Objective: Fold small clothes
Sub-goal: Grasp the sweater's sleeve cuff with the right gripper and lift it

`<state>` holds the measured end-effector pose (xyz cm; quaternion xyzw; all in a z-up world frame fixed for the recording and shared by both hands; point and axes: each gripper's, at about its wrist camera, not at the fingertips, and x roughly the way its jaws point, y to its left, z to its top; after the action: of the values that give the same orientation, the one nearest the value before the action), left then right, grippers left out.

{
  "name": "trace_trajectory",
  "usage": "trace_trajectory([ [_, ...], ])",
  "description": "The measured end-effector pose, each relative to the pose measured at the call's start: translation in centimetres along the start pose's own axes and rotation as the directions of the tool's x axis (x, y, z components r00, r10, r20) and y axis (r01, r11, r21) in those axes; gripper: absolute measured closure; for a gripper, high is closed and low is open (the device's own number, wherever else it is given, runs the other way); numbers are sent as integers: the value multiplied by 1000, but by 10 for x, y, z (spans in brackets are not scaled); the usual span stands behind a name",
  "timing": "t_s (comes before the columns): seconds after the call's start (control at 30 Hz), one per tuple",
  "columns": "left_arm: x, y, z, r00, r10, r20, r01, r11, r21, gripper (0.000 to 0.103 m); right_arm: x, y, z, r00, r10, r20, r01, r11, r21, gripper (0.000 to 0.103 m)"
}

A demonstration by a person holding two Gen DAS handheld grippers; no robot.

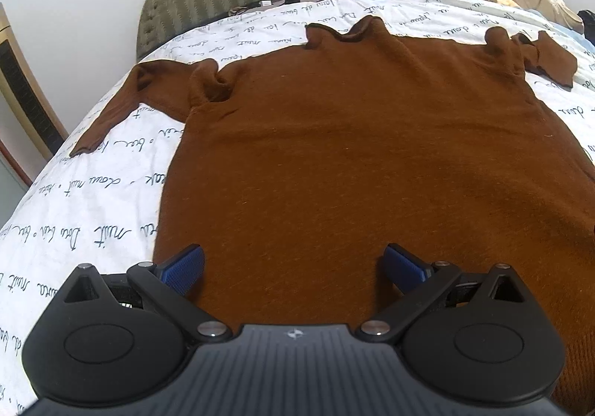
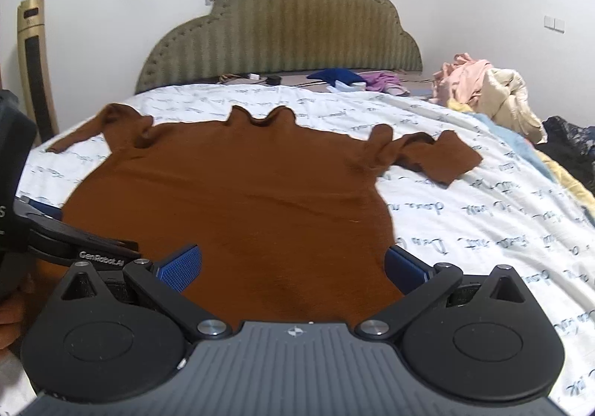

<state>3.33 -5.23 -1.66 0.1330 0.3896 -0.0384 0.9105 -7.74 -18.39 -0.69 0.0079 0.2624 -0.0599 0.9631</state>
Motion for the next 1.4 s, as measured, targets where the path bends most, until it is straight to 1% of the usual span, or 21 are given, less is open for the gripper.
trace_trajectory([
  [0.17,5,-5,2,1000,-3,0,3,1000,5,0,5,-6,4,1000,-15,3,15,1000,-17,0],
  [0.27,6,-6,2,1000,-10,21,10,1000,-5,0,10,-12,7,1000,-12,12,13,1000,-24,1],
  [0.37,7,-7,0,999,-7,50,8,1000,-12,0,18,-27,13,999,-30,33,31,999,-27,3],
  [0.47,8,-9,-1,997,6,82,-6,1000,-7,0,38,-54,22,997,-70,39,71,997,-24,8],
  [0.57,7,-11,-3,994,8,113,-7,1000,-5,0,69,-87,34,993,-118,26,119,993,-14,18],
  [0.63,8,-13,-4,992,6,125,-6,1000,1,0,92,-107,40,988,-153,22,153,988,-27,25],
  [0.7,13,-17,-6,993,14,115,-16,1000,17,0,120,-126,45,983,-185,3,185,981,-58,26],
  [0.77,19,-20,-9,994,18,106,-21,999,26,0,149,-141,50,981,-193,-25,191,978,-84,29],
  [0.8,19,-20,-10,994,18,111,-21,1000,24,0,163,-148,51,979,-199,-40,194,976,-100,32],
  [0.87,19,-21,-11,992,20,123,-23,999,25,0,188,-155,52,976,-209,-70,198,971,-138,35],
  [0.97,21,-23,-13,991,25,134,-29,999,32,0,215,-161,54,970,-226,-84,207,959,-192,44],
  [1.0,21,-24,-14,990,26,138,-30,999,32,0,221,-164,56,968,-234,-90,214,957,-194,55],
  [1.03,21,-24,-14,990,27,142,-32,999,34,0,225,-168,58,966,-241,-97,220,958,-185,70],
  [1.07,21,-24,-14,989,27,144,-32,999,35,0,226,-173,60,966,-237,-100,219,962,-160,77],
  [1.13,22,-23,-14,989,24,144,-28,999,31,0,219,-184,65,973,-217,-81,209,972,-106,99],
  [1.23,23,-21,-14,990,15,140,-17,1000,19,0,192,-195,68,969,-246,-2,245,966,-80,99],
  [1.3,23,-20,-14,991,9,137,-11,1000,11,0,169,-211,71,966,-257,34,258,965,-34,99],
  [1.37,23,-19,-14,991,5,135,-6,1000,4,0,143,-232,73,951,-300,71,300,954,10,99],
  [1.4,23,-19,-14,991,5,134,-5,1000,2,0,130,-245,74,940,-329,87,328,944,29,99],
])
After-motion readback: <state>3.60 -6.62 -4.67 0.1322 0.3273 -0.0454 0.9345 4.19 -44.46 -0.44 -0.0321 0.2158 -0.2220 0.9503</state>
